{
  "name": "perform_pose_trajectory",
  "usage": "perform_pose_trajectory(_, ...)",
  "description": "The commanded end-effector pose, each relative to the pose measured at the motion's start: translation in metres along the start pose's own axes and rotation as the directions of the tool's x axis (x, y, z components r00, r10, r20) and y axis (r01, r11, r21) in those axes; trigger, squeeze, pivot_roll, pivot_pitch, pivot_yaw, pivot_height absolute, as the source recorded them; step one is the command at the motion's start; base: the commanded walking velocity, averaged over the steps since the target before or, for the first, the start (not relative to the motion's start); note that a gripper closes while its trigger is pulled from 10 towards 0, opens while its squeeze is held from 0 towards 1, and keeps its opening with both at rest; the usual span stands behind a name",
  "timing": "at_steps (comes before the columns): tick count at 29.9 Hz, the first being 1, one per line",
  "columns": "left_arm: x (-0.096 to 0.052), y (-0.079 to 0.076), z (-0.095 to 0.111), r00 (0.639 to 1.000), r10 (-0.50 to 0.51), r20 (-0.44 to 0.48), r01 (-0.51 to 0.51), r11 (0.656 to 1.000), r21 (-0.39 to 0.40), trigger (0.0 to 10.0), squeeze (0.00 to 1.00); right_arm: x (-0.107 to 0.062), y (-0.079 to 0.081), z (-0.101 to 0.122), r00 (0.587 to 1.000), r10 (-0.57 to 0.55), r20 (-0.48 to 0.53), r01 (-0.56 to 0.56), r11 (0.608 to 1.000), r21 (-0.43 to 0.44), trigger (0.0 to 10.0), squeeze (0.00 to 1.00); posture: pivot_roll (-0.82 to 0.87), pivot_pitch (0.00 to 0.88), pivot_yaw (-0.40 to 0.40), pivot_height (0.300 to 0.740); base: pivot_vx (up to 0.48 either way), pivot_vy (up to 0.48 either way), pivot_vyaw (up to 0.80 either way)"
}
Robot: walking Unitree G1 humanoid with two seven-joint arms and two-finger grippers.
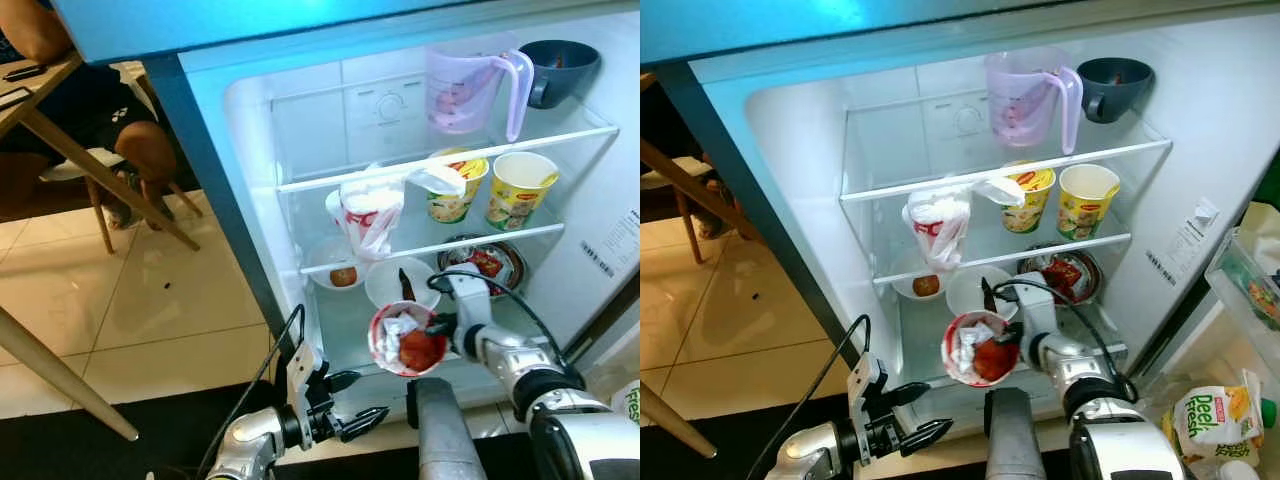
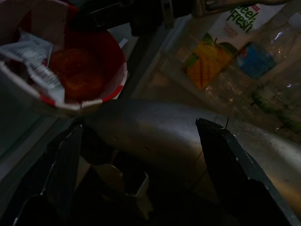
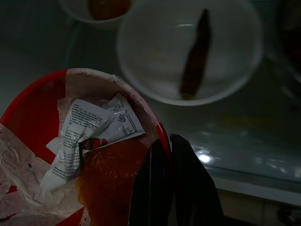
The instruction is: Restocking fridge
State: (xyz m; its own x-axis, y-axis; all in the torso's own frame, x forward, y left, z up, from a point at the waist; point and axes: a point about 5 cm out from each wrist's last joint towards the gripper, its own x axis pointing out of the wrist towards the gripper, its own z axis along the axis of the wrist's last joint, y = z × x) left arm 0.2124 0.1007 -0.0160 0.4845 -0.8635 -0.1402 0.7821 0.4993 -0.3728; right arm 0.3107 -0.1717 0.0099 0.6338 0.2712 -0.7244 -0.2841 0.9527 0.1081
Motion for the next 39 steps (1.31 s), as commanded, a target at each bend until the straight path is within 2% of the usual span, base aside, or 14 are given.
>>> perform_pose_trajectory(1, -0.030, 0.011, -0.013, 0.990, 0.139, -0.030, -0.140, 0.990, -0.026, 10.0, 0.00, 0.003, 0.010, 0.007, 0.999, 0.037, 0.010, -0.037, 0.999, 0.011, 0.0, 0.00, -0.06, 0.053, 0.055, 0.449, 0.000, 0.000, 0.00)
perform_pose_trajectory(3, -0.029, 0.013, -0.011, 0.983, 0.184, -0.012, -0.185, 0.983, -0.020, 10.0, 0.00, 0.007, 0.023, 0.006, 0.998, 0.067, -0.004, -0.067, 0.998, -0.007, 0.0, 0.00, -0.05, 0.059, 0.054, 0.449, 0.000, 0.000, 0.00)
perform_pose_trajectory(8, -0.032, 0.015, -0.013, 0.972, 0.234, -0.004, -0.234, 0.972, -0.037, 10.0, 0.00, 0.010, 0.031, 0.006, 0.997, 0.081, -0.016, -0.082, 0.996, -0.024, 0.0, 0.00, -0.05, 0.071, 0.053, 0.449, 0.000, 0.000, 0.00)
perform_pose_trajectory(11, -0.044, 0.019, -0.020, 0.945, 0.327, -0.013, -0.327, 0.943, -0.060, 10.0, 0.00, 0.013, 0.041, 0.008, 0.996, 0.089, -0.023, -0.090, 0.995, -0.035, 0.0, 0.00, -0.03, 0.090, 0.051, 0.449, 0.000, 0.000, 0.00)
perform_pose_trajectory(24, -0.067, 0.027, -0.024, 0.874, 0.485, 0.026, -0.481, 0.872, -0.086, 10.0, 0.00, 0.017, 0.053, 0.014, 0.998, 0.057, -0.010, -0.057, 0.998, -0.004, 0.0, 0.00, -0.01, 0.127, 0.044, 0.449, 0.000, 0.000, 0.00)
perform_pose_trajectory(25, -0.073, 0.029, -0.024, 0.858, 0.512, 0.038, -0.507, 0.857, -0.087, 10.0, 0.00, 0.017, 0.054, 0.017, 0.999, 0.044, -0.002, -0.044, 0.999, 0.023, 1.0, 0.00, 0.01, 0.151, 0.040, 0.449, 0.000, 0.000, 0.00)
perform_pose_trajectory(27, -0.078, 0.030, -0.023, 0.849, 0.526, 0.044, -0.521, 0.849, -0.088, 10.0, 0.00, 0.017, 0.054, 0.019, 0.999, 0.036, 0.003, -0.036, 0.999, 0.040, 1.0, 0.00, 0.01, 0.151, 0.040, 0.449, 0.000, 0.000, 0.00)
perform_pose_trajectory(28, -0.081, 0.030, -0.023, 0.845, 0.533, 0.048, -0.528, 0.845, -0.086, 10.0, 0.00, 0.017, 0.054, 0.021, 1.000, 0.025, 0.007, -0.026, 0.998, 0.055, 1.8, 0.00, 0.01, 0.158, 0.039, 0.449, 0.000, 0.000, 0.00)
perform_pose_trajectory(29, -0.083, 0.030, -0.023, 0.842, 0.536, 0.053, -0.531, 0.843, -0.083, 10.0, 0.00, 0.017, 0.053, 0.023, 1.000, 0.009, 0.010, -0.009, 0.998, 0.066, 6.1, 0.00, 0.01, 0.166, 0.040, 0.449, 0.000, 0.000, 0.00)
perform_pose_trajectory(30, -0.083, 0.030, -0.023, 0.842, 0.536, 0.053, -0.531, 0.843, -0.083, 10.0, 0.00, 0.017, 0.053, 0.023, 1.000, 0.009, 0.010, -0.009, 0.998, 0.066, 6.1, 0.00, 0.01, 0.166, 0.040, 0.449, 0.000, 0.000, 0.00)
perform_pose_trajectory(32, -0.084, 0.028, -0.024, 0.842, 0.537, 0.059, -0.532, 0.843, -0.079, 10.0, 0.00, 0.016, 0.052, 0.025, 1.000, -0.009, 0.013, 0.008, 0.997, 0.080, 8.0, 0.00, 0.02, 0.176, 0.037, 0.449, 0.000, 0.000, 0.00)
perform_pose_trajectory(33, -0.084, 0.028, -0.024, 0.842, 0.537, 0.059, -0.532, 0.843, -0.079, 10.0, 0.00, 0.016, 0.052, 0.025, 1.000, -0.009, 0.013, 0.008, 0.997, 0.080, 8.0, 0.00, 0.02, 0.176, 0.037, 0.449, 0.000, 0.000, 0.00)
perform_pose_trajectory(34, -0.083, 0.026, -0.025, 0.856, 0.514, 0.055, -0.510, 0.857, -0.072, 10.0, 0.00, 0.016, 0.050, 0.027, 0.999, -0.030, 0.020, 0.028, 0.994, 0.102, 10.0, 0.00, 0.02, 0.179, 0.037, 0.449, 0.000, 0.000, 0.00)
perform_pose_trajectory(39, -0.078, 0.016, -0.029, 0.899, 0.438, 0.026, -0.438, 0.899, -0.023, 10.0, 0.00, 0.015, 0.049, 0.030, 0.998, -0.054, 0.024, 0.050, 0.987, 0.153, 10.0, 0.00, 0.03, 0.190, 0.036, 0.449, 0.000, 0.000, 0.00)
